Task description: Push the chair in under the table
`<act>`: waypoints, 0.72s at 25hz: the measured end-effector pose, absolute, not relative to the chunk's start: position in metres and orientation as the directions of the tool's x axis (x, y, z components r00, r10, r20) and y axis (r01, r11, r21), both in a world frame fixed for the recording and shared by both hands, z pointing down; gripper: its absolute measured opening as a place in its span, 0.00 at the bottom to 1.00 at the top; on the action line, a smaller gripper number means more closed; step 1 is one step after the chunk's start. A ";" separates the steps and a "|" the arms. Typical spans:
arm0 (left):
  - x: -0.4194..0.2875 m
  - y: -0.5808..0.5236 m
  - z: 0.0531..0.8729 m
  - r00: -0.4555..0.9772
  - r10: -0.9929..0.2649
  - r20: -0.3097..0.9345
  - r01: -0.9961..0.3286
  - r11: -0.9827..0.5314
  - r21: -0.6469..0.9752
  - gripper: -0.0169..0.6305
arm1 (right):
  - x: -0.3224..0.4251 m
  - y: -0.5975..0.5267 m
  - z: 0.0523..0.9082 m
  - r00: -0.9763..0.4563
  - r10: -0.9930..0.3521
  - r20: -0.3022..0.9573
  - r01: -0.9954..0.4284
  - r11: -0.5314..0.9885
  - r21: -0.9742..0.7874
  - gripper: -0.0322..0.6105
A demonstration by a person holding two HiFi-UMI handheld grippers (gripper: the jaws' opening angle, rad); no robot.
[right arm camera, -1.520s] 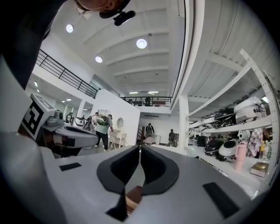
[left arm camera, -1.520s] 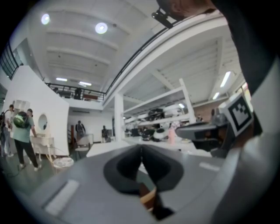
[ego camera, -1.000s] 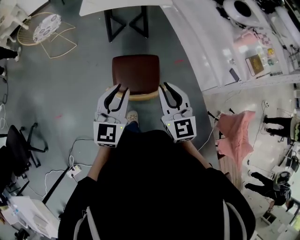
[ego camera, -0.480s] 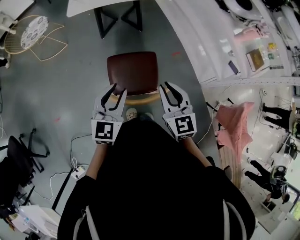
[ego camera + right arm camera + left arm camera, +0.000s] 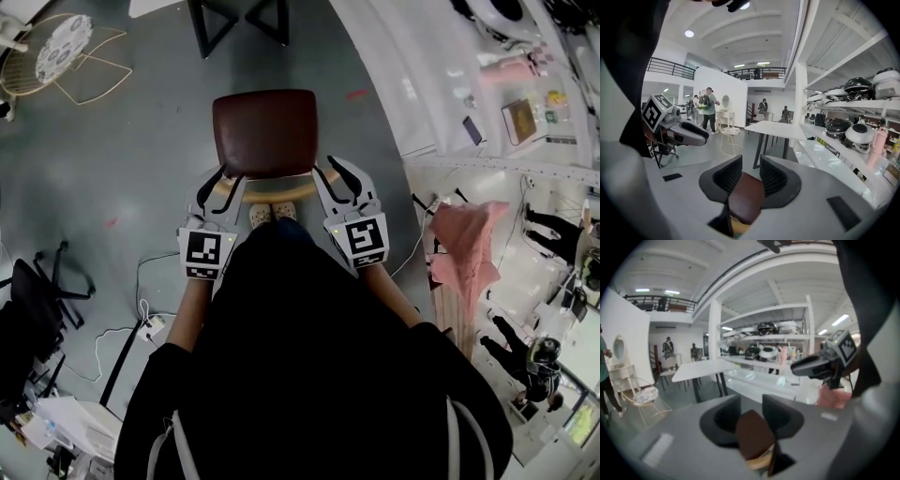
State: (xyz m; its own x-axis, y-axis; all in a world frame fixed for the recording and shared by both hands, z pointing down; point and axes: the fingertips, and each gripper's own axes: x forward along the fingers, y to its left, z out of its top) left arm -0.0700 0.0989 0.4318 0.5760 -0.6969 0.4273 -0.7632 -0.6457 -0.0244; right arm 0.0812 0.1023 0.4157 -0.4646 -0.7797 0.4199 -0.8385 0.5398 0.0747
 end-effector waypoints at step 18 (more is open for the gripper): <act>-0.068 0.133 0.550 0.571 -0.480 0.665 -0.671 -0.740 0.042 0.35 | 0.095 0.128 0.526 -0.497 -0.556 0.667 -0.730 0.683 0.025 0.25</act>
State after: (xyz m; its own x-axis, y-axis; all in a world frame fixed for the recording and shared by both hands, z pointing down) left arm -0.0679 0.1330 0.5502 0.5715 -0.4803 0.6654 -0.6713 -0.7400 0.0424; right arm 0.0949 0.1278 0.5258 -0.4965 -0.5559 0.6667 -0.7304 0.6825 0.0251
